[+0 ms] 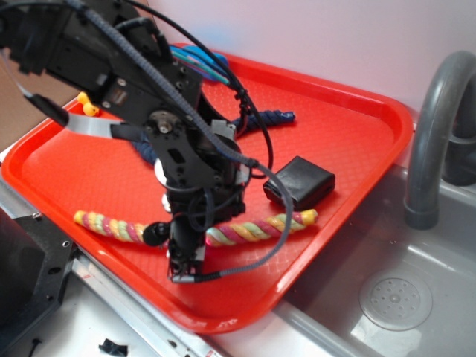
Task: Grab the multicolored rope.
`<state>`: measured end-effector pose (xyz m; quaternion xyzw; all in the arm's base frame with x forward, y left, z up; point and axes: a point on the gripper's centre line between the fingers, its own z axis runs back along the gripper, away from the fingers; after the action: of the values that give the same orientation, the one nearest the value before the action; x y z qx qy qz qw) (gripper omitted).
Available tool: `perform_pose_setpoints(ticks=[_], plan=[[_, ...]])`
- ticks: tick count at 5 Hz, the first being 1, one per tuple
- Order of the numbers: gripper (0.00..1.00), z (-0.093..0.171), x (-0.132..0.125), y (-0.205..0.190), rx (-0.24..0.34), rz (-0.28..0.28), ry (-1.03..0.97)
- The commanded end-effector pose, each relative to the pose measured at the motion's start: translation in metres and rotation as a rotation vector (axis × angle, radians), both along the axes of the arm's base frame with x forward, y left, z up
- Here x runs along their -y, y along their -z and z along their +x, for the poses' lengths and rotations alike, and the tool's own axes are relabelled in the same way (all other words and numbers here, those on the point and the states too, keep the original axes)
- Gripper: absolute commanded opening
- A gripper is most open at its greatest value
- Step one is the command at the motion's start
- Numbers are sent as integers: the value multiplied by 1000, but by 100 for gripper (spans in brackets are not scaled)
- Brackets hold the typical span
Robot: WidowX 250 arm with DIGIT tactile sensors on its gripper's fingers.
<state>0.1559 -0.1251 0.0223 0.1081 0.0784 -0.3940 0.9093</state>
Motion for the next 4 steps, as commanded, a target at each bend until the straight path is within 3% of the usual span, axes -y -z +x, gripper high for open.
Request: perform_pose_setpoints(ticks=[1,2,3,4], plan=[[0,10,-31,-94,30,-162,-336],[0,4,-61,-133,51,-254,-586],[0,-6,-85,-171,120,-302,-768],[0,-8,-97,-193,208,-244,-780]])
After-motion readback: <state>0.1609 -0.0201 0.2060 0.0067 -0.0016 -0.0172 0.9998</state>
